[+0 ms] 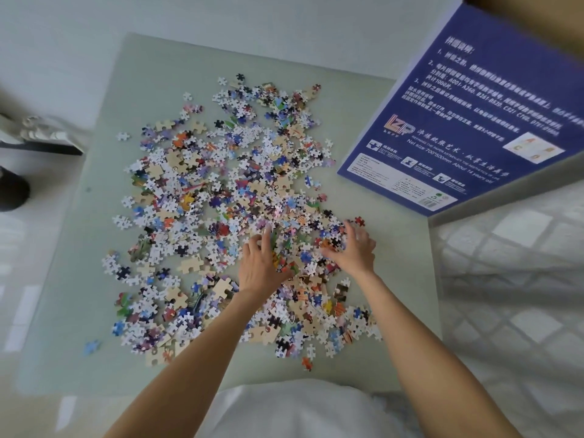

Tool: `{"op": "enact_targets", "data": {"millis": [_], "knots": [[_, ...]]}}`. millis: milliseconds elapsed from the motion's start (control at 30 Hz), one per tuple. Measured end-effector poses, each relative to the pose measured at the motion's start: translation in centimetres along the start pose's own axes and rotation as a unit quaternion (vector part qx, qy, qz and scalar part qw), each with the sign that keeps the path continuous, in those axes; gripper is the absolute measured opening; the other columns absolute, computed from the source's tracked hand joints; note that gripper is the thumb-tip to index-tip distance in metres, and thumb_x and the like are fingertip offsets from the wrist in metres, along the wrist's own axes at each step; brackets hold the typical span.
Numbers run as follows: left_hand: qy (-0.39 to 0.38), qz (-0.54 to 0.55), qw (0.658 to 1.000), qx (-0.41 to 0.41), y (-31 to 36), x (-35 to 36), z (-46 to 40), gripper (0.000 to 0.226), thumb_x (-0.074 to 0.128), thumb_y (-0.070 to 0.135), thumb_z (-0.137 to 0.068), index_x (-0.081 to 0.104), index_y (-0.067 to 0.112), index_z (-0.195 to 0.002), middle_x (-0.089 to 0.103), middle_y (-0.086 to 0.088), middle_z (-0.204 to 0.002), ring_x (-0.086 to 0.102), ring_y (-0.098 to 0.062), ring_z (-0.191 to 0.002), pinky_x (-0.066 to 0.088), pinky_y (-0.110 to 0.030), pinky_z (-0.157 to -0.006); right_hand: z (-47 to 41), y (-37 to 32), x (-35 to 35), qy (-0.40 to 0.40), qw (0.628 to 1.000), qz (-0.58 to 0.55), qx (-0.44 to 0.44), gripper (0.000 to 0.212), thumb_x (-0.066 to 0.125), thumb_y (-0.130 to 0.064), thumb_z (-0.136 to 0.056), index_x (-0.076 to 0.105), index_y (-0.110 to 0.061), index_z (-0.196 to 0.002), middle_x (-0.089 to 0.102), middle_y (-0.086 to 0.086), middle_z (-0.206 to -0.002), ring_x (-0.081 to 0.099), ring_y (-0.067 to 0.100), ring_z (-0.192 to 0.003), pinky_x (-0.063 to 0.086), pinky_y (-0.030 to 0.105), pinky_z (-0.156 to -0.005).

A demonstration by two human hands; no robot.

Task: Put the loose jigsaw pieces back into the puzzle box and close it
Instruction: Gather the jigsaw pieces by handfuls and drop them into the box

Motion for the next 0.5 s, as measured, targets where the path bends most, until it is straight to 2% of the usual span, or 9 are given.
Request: {"op": "enact_targets", "data": {"millis": [67, 167, 233, 333, 433, 500], "knots": [[0.001, 0.023, 1.0, -0.001, 0.5, -0.2, -0.6, 0.11, 0.071, 0.053, -0.071, -0.004, 0.022, -0.147, 0.029, -0.013, -0.136, 0.033, -0.027, -0.123, 0.041, -0.035, -0.097, 0.1, -1.7, 0.8, 0.003, 0.999, 0.01, -0.051, 0.087, 0.073, -0.051, -0.072, 0.027, -0.029, -0.143, 0.028, 0.008, -0.144, 0.027, 0.029, -0.13, 0.037, 0.04, -0.1], [-0.001, 0.039, 0.999, -0.01, 0.8, -0.3, -1.4, 0.105, 0.071, 0.044, -0.075, -0.001, 0.018, -0.147, 0.029, -0.012, -0.14, 0.032, -0.028, -0.129, 0.036, -0.036, -0.103, 0.5, -3.6, 1.7, -0.004, 0.995, 0.011, -0.094, 0.078, 0.073, -0.045, -0.074, 0.034, -0.025, -0.139, 0.036, 0.01, -0.137, 0.036, 0.025, -0.124, 0.041, 0.034, -0.093], [-0.004, 0.046, 0.999, -0.009, 1.0, -0.5, -2.0, 0.099, 0.072, 0.041, -0.075, 0.007, 0.019, -0.147, 0.029, -0.011, -0.144, 0.037, -0.028, -0.129, 0.039, -0.038, -0.102, 0.6, -4.5, 2.1, -0.015, 0.993, -0.021, -0.116, 0.072, 0.073, -0.04, -0.076, 0.036, -0.024, -0.136, 0.041, 0.009, -0.135, 0.042, 0.025, -0.123, 0.041, 0.033, -0.092], [-0.016, 0.074, 0.997, -0.005, 1.0, -0.7, -2.8, 0.083, 0.075, 0.038, -0.072, 0.026, 0.023, -0.138, 0.045, -0.01, -0.134, 0.056, -0.028, -0.109, 0.051, -0.042, -0.088, 0.8, -5.4, 2.6, -0.04, 0.989, -0.038, -0.139, 0.072, 0.074, -0.038, -0.077, 0.035, -0.024, -0.136, 0.042, 0.008, -0.136, 0.044, 0.024, -0.123, 0.04, 0.032, -0.093], [-0.039, 0.112, 0.993, 0.003, 0.9, -0.9, -3.1, 0.071, 0.075, 0.027, -0.074, 0.036, 0.021, -0.133, 0.061, -0.009, -0.12, 0.062, -0.025, -0.1, 0.053, -0.039, -0.086, 0.7, -6.1, 3.0, -0.055, 0.988, -0.029, -0.143, 0.078, 0.076, -0.037, -0.074, 0.033, -0.023, -0.137, 0.041, 0.006, -0.139, 0.042, 0.023, -0.125, 0.04, 0.034, -0.095], [-0.044, 0.124, 0.991, 0.004, 0.6, -1.2, -3.1, 0.066, 0.073, 0.019, -0.076, 0.039, 0.019, -0.133, 0.064, -0.009, -0.116, 0.063, -0.024, -0.096, 0.053, -0.037, -0.084, 0.7, -6.5, 3.0, -0.047, 0.988, -0.035, -0.146, 0.07, 0.076, -0.032, -0.074, 0.04, -0.022, -0.132, 0.046, 0.004, -0.136, 0.044, 0.022, -0.124, 0.04, 0.033, -0.094]]}}
Point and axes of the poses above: each hand's wrist, its own z-axis away from the middle knuckle, its own x-axis out of the palm, y = z × x, the point moved 6 cm from there along -z, towards the middle knuckle
